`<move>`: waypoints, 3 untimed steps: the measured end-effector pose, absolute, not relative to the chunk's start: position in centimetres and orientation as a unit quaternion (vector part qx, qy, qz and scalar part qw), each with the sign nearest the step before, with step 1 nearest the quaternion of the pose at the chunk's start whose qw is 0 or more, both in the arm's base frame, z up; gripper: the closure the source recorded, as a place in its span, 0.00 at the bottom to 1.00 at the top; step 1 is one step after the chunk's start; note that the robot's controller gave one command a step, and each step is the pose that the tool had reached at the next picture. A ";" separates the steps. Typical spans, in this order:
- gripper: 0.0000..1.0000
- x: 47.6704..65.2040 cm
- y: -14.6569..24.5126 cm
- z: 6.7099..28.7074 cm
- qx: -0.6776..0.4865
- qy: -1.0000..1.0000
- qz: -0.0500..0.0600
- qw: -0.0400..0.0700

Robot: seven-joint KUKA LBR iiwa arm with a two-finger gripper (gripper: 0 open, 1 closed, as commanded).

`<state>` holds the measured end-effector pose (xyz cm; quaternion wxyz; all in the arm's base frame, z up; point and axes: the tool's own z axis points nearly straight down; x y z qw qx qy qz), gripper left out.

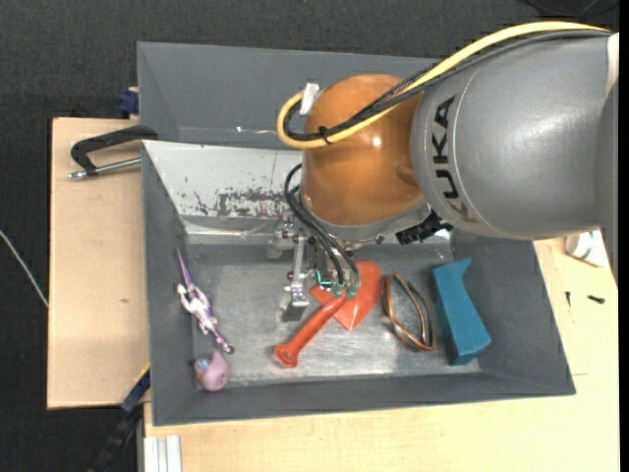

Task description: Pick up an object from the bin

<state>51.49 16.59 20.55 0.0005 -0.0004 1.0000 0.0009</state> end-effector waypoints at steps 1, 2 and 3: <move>0.00 51.7 14.4 17.3 -0.035 0.999 0.001 0.001; 0.00 51.6 12.3 14.6 -0.148 0.989 0.000 0.000; 0.00 51.4 10.3 16.6 -0.203 0.979 0.001 0.000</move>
Offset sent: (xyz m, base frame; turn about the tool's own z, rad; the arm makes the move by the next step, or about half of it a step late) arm 0.0001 -0.0562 -0.0750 -0.3712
